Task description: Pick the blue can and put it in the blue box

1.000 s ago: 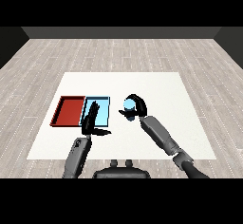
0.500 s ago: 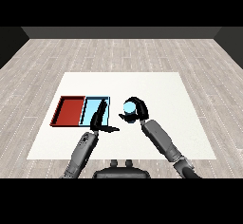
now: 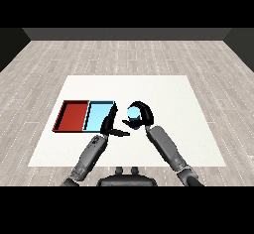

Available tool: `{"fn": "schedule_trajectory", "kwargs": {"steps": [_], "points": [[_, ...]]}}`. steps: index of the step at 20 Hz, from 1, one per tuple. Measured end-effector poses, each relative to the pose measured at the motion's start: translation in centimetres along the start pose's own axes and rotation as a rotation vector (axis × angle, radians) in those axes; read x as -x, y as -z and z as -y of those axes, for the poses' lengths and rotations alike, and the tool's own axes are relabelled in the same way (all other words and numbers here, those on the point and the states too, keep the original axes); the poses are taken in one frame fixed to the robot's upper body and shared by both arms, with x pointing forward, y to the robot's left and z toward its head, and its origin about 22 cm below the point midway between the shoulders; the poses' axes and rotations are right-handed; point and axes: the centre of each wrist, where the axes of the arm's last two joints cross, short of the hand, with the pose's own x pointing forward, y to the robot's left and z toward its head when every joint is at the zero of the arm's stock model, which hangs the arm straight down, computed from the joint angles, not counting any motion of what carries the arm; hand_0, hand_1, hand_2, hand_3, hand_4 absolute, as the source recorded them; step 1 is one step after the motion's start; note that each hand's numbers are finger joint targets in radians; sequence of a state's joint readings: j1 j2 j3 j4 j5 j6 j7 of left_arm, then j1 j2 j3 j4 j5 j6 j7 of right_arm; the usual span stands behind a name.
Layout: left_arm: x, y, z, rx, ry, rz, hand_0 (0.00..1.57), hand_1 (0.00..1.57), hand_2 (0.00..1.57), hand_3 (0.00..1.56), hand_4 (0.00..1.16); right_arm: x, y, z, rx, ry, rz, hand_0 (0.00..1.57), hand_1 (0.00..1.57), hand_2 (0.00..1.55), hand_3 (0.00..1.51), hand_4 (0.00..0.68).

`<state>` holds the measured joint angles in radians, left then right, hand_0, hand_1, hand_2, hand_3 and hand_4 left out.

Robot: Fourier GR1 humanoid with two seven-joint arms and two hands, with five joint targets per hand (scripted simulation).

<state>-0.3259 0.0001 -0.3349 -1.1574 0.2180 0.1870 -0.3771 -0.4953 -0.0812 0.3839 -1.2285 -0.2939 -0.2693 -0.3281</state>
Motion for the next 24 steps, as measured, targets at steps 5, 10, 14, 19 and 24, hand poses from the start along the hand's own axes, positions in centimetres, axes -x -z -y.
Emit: {"fn": "schedule_trajectory", "kwargs": {"steps": [5, 10, 14, 19, 24], "points": [[1.1, -0.1, 1.2, 0.010, 0.011, -0.025, 0.00, 0.00, 0.00, 0.00, 0.00, -0.6, 0.5, -1.2, -0.025, 0.008, 0.009, 1.40, 1.40, 1.45, 1.41, 0.682], [0.8, 0.7, 2.1, 0.014, 0.003, -0.037, 0.00, 0.00, 0.00, 0.00, 0.00, -0.2, 0.0, -1.3, -0.045, 0.019, 0.016, 1.40, 1.40, 1.44, 1.41, 0.666], [1.1, 0.9, 2.6, 0.024, -0.006, -0.045, 0.00, 0.00, 0.00, 0.00, 0.00, -0.2, 0.1, -2.0, -0.059, 0.012, 0.019, 1.40, 1.40, 1.43, 1.39, 0.654], [0.5, 1.1, 2.2, 0.042, -0.006, -0.048, 0.00, 0.00, 0.00, 0.00, 0.00, -0.7, 0.1, -2.4, -0.078, 0.009, 0.027, 1.42, 1.42, 1.43, 1.39, 0.651], [1.0, 1.3, 2.3, 0.046, 0.004, -0.046, 0.00, 0.00, 0.00, 0.00, 0.00, -1.0, 0.1, -3.2, -0.098, 0.014, 0.017, 1.42, 1.42, 1.44, 1.40, 0.626]]}}
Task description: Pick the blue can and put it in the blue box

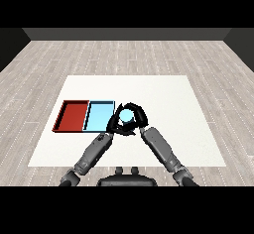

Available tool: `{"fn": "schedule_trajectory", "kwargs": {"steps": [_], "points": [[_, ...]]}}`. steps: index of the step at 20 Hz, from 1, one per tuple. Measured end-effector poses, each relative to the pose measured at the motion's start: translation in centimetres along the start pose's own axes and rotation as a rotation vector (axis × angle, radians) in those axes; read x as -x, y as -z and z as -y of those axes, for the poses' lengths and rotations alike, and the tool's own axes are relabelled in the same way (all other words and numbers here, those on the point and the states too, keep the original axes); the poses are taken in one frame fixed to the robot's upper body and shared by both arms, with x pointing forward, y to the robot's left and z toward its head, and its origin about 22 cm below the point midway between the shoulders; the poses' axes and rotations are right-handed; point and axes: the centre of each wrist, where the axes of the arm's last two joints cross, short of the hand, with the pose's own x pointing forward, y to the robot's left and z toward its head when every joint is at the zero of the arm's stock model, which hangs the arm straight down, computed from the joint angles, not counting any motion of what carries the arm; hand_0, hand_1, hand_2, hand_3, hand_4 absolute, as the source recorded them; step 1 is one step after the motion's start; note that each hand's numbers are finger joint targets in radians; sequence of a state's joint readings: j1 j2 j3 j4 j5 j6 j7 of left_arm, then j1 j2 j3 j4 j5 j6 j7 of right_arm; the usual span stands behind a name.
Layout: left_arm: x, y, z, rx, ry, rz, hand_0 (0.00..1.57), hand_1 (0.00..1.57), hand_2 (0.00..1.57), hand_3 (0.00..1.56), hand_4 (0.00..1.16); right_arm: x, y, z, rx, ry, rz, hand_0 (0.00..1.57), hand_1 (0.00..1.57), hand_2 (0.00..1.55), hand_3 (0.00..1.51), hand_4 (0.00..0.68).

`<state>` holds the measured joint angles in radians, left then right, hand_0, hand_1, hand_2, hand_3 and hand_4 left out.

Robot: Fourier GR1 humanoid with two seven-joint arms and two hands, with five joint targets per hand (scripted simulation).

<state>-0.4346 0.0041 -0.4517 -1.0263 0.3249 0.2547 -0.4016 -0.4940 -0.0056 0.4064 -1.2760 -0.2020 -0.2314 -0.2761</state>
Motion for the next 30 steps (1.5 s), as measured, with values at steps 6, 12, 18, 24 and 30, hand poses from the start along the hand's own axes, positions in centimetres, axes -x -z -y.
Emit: {"fn": "schedule_trajectory", "kwargs": {"steps": [6, 12, 18, 24, 30], "points": [[0.0, 0.1, 1.0, 0.014, -0.006, 0.024, 0.00, 0.00, 0.00, 0.00, 0.28, 0.4, 0.6, -1.3, -0.032, -0.022, -0.001, 1.25, 1.25, 1.41, 1.40, 0.613], [0.0, 0.4, 1.0, -0.021, 0.195, 0.021, 0.32, 0.32, 0.52, 0.17, 0.00, 0.7, 0.5, -2.6, -0.066, -0.029, 0.005, 1.47, 1.47, 1.47, 1.40, 0.596], [0.0, 0.6, 0.3, -0.021, 0.345, 0.038, 0.00, 0.00, 0.07, 0.00, 0.71, 0.7, 0.4, -3.2, -0.077, -0.061, 0.011, 1.45, 1.45, 1.45, 1.39, 0.591], [0.5, -0.1, 0.2, -0.096, 0.273, 0.060, 0.77, 0.77, 0.82, 0.68, 0.67, 0.6, 0.3, -4.0, -0.083, -0.034, 0.025, 1.44, 1.44, 1.45, 1.39, 0.606], [0.8, -0.4, 0.4, -0.117, 0.242, 0.053, 0.91, 0.91, 0.94, 0.83, 0.65, 0.9, 0.4, -3.8, -0.086, -0.011, 0.012, 1.44, 1.44, 1.45, 1.39, 0.583]]}}
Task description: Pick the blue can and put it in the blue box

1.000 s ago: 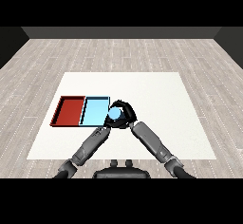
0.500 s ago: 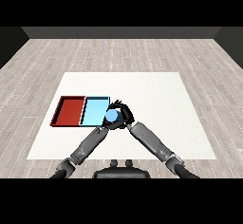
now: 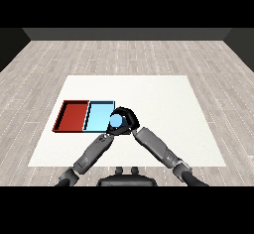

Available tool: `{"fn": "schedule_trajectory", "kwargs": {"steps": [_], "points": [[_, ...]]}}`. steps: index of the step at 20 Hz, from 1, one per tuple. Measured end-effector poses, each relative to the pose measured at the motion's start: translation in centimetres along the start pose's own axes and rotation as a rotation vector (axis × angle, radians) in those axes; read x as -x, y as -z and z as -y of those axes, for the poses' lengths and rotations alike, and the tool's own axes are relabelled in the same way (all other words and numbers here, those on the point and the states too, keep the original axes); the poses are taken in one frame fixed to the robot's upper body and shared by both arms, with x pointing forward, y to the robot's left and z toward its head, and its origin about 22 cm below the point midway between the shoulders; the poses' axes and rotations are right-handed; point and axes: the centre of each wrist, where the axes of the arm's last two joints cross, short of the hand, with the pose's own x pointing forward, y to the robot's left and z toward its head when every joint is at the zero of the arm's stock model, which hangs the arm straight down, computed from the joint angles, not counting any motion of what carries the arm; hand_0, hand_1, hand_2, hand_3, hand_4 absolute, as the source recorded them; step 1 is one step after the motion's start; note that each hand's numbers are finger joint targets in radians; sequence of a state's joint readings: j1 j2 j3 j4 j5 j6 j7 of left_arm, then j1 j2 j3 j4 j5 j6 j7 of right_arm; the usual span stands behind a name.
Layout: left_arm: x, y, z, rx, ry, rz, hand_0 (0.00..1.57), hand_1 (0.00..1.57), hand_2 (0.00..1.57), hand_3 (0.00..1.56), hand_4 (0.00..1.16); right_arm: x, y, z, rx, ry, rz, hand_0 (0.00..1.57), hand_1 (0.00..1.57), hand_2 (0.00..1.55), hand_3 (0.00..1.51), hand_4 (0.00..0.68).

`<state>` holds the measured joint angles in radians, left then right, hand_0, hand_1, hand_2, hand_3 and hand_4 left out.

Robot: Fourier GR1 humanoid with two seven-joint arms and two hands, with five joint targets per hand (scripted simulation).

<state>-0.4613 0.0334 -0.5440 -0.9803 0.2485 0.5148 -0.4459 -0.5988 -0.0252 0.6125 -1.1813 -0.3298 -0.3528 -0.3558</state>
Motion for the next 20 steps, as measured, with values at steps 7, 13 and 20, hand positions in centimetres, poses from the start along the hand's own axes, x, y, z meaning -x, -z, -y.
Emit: {"fn": "schedule_trajectory", "kwargs": {"steps": [7, 13, 20], "points": [[0.0, 0.0, 0.4, -0.001, -0.092, -0.059, 1.57, 1.57, 1.54, 1.47, 0.76, 0.1, -0.6, 0.6, 0.026, 0.077, -0.015, 1.09, 1.09, 1.12, 0.80, 0.000], [0.1, 0.3, 0.2, -0.010, -0.122, -0.071, 1.57, 1.57, 1.52, 1.45, 1.10, -0.7, -0.3, 0.6, 0.038, 0.106, -0.043, 0.00, 0.00, 0.00, 0.00, 0.000], [0.3, 0.7, -0.1, -0.019, -0.115, -0.085, 1.57, 1.57, 1.56, 1.49, 1.14, -0.8, -0.5, 1.0, 0.042, 0.115, -0.036, 0.00, 0.00, 0.00, 0.00, 0.000]]}}
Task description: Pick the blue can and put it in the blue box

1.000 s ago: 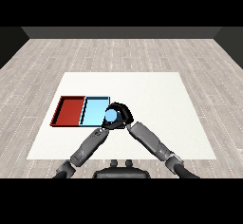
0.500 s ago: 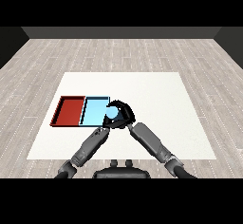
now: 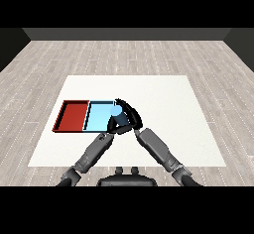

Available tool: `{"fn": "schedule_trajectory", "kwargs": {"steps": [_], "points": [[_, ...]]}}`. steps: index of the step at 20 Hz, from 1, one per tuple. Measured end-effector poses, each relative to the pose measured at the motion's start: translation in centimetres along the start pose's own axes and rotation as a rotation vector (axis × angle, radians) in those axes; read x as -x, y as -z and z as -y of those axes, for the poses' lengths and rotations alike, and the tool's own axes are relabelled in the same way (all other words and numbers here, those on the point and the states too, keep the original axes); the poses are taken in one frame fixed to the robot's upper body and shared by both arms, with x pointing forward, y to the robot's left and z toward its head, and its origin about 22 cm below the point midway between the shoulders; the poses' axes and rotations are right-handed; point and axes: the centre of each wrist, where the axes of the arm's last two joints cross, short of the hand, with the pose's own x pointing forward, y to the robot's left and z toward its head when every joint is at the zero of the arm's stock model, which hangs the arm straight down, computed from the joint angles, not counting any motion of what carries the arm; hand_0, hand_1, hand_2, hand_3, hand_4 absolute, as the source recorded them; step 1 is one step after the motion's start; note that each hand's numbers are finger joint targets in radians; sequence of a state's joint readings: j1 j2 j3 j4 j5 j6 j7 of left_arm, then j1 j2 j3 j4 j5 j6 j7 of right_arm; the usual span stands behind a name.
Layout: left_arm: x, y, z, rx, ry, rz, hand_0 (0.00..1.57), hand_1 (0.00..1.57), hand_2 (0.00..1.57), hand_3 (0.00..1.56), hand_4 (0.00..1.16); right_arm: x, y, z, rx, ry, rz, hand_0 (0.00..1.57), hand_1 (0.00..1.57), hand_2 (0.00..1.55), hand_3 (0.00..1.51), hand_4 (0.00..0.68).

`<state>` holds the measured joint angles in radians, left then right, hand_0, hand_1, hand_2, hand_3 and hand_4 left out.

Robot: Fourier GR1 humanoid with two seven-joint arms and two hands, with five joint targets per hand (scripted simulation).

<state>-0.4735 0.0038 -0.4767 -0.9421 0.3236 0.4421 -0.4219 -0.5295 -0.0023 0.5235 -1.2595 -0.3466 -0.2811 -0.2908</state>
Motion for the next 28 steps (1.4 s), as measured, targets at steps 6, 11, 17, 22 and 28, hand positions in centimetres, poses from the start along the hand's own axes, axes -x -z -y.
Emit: {"fn": "schedule_trajectory", "kwargs": {"steps": [6, 11, 17, 22, 28], "points": [[0.1, -0.4, -0.5, 0.000, 0.024, 0.008, 1.57, 1.57, 1.57, 1.51, 1.13, -0.4, -1.0, 0.6, 0.025, 0.028, -0.006, 0.00, 0.00, 0.00, 0.00, 0.000], [0.1, -0.1, -0.9, -0.015, 0.059, 0.009, 1.57, 1.57, 1.57, 1.50, 1.13, -2.0, -1.6, 2.5, 0.033, 0.041, 0.018, 0.00, 0.00, 0.00, 0.00, 0.000], [0.4, 0.2, -2.0, -0.032, 0.083, 0.010, 1.57, 1.57, 1.57, 1.49, 1.13, -3.4, -3.8, 5.1, 0.089, 0.046, 0.058, 0.00, 0.00, 0.00, 0.00, 0.000], [0.7, -0.2, -3.7, -0.050, 0.126, 0.004, 1.57, 1.57, 1.57, 1.49, 1.13, -5.3, -6.3, 7.2, 0.169, 0.063, 0.111, 0.00, 0.00, 0.00, 0.00, 0.000], [1.0, 0.8, -6.6, -0.098, 0.189, -0.036, 1.57, 1.57, 1.57, 1.49, 1.15, -7.1, -9.0, 10.5, 0.268, 0.038, 0.167, 0.00, 0.00, 0.00, 0.00, 0.000]]}}
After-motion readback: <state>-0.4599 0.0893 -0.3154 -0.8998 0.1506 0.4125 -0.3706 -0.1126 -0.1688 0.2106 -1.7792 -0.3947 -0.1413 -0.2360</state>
